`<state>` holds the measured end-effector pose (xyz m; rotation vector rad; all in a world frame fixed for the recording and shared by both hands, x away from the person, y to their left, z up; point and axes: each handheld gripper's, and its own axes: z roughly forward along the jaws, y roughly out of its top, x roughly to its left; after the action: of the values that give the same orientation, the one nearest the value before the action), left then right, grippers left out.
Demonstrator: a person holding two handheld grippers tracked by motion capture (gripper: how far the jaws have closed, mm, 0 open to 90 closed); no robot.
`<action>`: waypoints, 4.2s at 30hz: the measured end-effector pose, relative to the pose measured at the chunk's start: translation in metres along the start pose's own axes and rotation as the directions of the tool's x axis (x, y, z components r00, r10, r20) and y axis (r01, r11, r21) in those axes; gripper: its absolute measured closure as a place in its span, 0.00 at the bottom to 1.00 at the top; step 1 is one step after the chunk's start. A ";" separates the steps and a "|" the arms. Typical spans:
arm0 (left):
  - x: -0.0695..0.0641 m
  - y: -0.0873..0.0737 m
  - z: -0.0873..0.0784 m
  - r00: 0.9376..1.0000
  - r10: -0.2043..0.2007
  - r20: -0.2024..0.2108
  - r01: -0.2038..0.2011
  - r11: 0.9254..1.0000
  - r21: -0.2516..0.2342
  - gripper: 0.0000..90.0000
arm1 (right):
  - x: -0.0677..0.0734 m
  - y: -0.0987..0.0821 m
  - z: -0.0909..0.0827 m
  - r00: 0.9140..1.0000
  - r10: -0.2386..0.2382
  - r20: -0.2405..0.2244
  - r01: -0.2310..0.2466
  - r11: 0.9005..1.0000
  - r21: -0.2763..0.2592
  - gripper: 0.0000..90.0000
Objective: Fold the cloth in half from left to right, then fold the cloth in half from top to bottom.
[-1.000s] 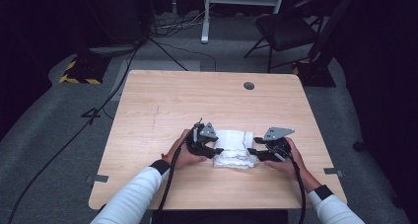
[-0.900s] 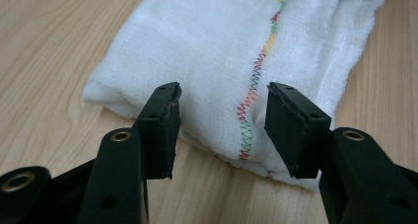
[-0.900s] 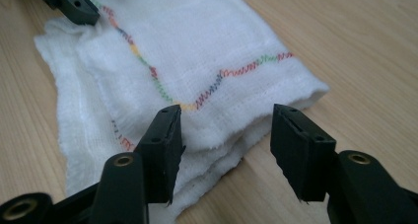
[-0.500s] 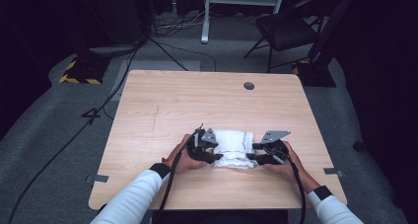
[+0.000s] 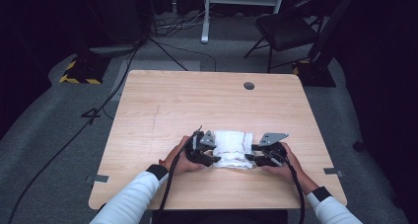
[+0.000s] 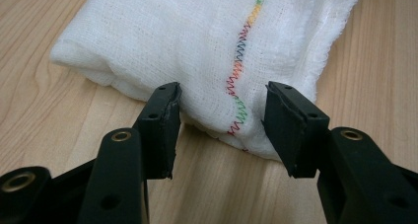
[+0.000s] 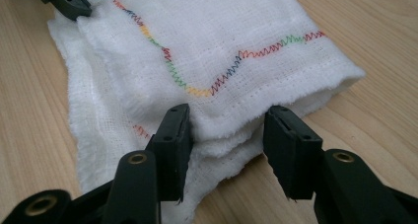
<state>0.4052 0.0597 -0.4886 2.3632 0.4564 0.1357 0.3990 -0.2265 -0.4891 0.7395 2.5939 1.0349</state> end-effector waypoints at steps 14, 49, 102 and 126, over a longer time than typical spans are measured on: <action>-0.010 -0.016 -0.017 1.000 0.000 0.014 -0.001 1.000 0.029 0.54 | 0.021 0.008 0.007 0.999 -0.012 -0.033 0.012 1.000 -0.003 0.63; -0.031 -0.048 -0.094 0.971 0.035 -0.235 -0.027 0.999 0.036 0.25 | 0.020 0.011 -0.052 0.994 -0.089 0.058 0.091 0.995 -0.032 0.40; 0.004 -0.164 -0.129 0.897 -0.319 -0.304 0.308 0.947 -0.085 0.19 | -0.041 -0.136 -0.110 0.918 0.310 0.249 -0.296 0.951 -0.093 0.24; 0.004 -0.164 -0.128 0.894 -0.323 -0.310 0.312 0.946 -0.085 0.17 | -0.041 -0.136 -0.110 0.916 0.312 0.252 -0.298 0.950 -0.094 0.23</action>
<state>0.3332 0.2545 -0.5041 2.2029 0.9833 0.3749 0.3392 -0.3951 -0.5034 1.2097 2.2605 1.0033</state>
